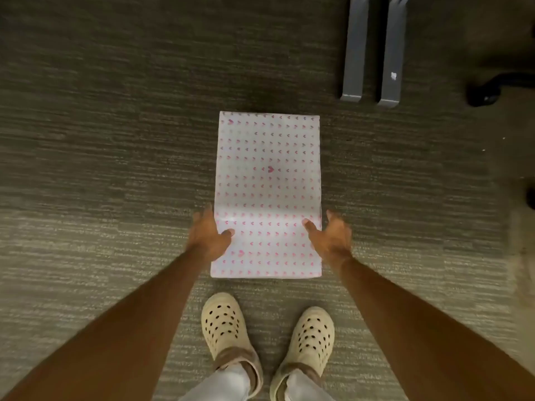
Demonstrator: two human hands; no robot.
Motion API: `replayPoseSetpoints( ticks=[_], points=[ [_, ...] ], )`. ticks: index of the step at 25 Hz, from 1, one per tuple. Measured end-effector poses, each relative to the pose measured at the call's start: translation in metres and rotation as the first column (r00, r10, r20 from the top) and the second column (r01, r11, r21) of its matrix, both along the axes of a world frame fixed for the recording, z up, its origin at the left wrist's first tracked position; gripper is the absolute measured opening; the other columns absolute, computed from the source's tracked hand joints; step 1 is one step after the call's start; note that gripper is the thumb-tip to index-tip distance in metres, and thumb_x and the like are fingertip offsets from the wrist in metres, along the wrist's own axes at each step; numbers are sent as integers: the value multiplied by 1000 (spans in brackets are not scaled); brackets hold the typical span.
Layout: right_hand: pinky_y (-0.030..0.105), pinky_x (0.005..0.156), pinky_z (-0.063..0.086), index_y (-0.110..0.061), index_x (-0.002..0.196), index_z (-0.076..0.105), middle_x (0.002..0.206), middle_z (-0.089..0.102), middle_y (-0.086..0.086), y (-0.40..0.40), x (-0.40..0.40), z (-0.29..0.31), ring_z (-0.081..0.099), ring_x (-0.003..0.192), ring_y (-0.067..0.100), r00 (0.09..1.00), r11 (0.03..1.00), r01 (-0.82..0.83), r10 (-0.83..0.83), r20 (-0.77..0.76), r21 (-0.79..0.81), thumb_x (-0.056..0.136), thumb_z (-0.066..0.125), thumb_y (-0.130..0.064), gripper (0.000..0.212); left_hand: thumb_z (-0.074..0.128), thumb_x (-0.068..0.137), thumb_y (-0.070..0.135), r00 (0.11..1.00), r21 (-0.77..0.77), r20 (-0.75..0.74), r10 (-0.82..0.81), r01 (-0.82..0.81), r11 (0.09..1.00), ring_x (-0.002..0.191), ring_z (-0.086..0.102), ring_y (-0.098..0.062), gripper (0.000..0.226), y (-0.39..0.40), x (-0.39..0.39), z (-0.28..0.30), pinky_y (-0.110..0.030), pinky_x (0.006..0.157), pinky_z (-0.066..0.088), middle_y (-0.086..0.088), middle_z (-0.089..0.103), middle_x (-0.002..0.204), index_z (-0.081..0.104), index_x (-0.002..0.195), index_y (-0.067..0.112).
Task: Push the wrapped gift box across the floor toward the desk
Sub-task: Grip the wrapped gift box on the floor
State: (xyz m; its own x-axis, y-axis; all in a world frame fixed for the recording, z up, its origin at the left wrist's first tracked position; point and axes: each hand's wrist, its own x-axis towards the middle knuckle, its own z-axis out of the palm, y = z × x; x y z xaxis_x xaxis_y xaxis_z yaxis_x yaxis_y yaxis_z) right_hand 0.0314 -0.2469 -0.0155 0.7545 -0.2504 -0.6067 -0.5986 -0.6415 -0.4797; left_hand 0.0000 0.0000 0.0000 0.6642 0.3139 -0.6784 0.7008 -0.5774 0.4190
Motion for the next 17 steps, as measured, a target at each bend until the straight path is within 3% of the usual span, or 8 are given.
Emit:
replayPoseSetpoints(
  ticks=[2, 4, 5, 7, 9, 13, 15, 17],
  points=[
    [34, 78, 63, -10, 128, 64, 125, 71, 11, -3, 9, -16, 71, 98, 25, 993, 991, 114, -114, -6, 68, 89, 72, -37, 48, 63, 89, 20, 996, -23, 47, 70, -69, 997, 124, 53, -37, 53, 3, 10, -14, -46, 96, 46, -13, 52, 139, 45, 139, 16],
    [15, 61, 57, -10, 124, 68, 118, 74, 8, -7, 18, -28, 67, 85, 17, 986, 983, 165, -165, -5, 83, 89, 73, -33, 42, 59, 92, 16, 991, -13, 49, 126, -126, 992, 117, 58, -36, 41, 7, 22, -25, -44, 91, 50, -13, 61, 131, 55, 132, 14],
    [14, 62, 56, -12, 124, 69, 117, 75, 7, -9, 22, -34, 67, 84, 16, 984, 980, 176, -176, -6, 96, 88, 74, -32, 41, 58, 92, 14, 988, -13, 51, 148, -148, 989, 114, 60, -36, 37, 9, 28, -29, -43, 89, 50, -13, 63, 128, 57, 129, 14],
    [29, 80, 61, -14, 123, 70, 116, 75, 5, -10, 28, -39, 69, 89, 18, 981, 973, 192, -191, -15, 131, 87, 76, -33, 41, 58, 91, 10, 983, -20, 48, 175, -174, 985, 112, 61, -36, 36, 12, 37, -32, -41, 87, 52, -14, 64, 126, 59, 127, 13],
    [37, 86, 61, -15, 119, 72, 111, 76, 2, -7, 31, -39, 70, 90, 19, 978, 970, 211, -208, -33, 125, 84, 78, -33, 40, 61, 90, 7, 976, -39, 28, 216, -215, 976, 111, 61, -36, 37, 15, 42, -35, -42, 86, 53, -14, 65, 125, 59, 126, 13],
    [11, 58, 55, -22, 105, 75, 74, 66, -24, -7, 36, -41, 63, 65, -8, 975, 962, 224, -220, -44, 157, 80, 83, -30, 27, 64, 87, 7, 976, -20, 18, 216, -215, 976, 104, 64, -36, 35, 20, 50, -35, -36, 74, 54, -14, 67, 118, 60, 121, 15],
    [10, 56, 54, -27, 94, 75, 70, 64, -28, -7, 37, -38, 62, 63, -12, 968, 950, 250, -244, -58, 186, 79, 84, -28, 18, 64, 86, 8, 979, -7, 43, 202, -202, 979, 99, 64, -34, 34, 25, 56, -31, -33, 74, 53, -13, 69, 115, 61, 118, 16],
    [14, 58, 56, -30, 87, 75, 69, 68, -26, -3, 41, -32, 67, 68, -7, 961, 935, 275, -266, -71, 226, 79, 83, -28, 12, 65, 85, 9, 982, 2, 67, 174, -175, 985, 94, 63, -30, 31, 32, 66, -23, -28, 69, 49, -10, 70, 112, 62, 115, 18]
  ],
)
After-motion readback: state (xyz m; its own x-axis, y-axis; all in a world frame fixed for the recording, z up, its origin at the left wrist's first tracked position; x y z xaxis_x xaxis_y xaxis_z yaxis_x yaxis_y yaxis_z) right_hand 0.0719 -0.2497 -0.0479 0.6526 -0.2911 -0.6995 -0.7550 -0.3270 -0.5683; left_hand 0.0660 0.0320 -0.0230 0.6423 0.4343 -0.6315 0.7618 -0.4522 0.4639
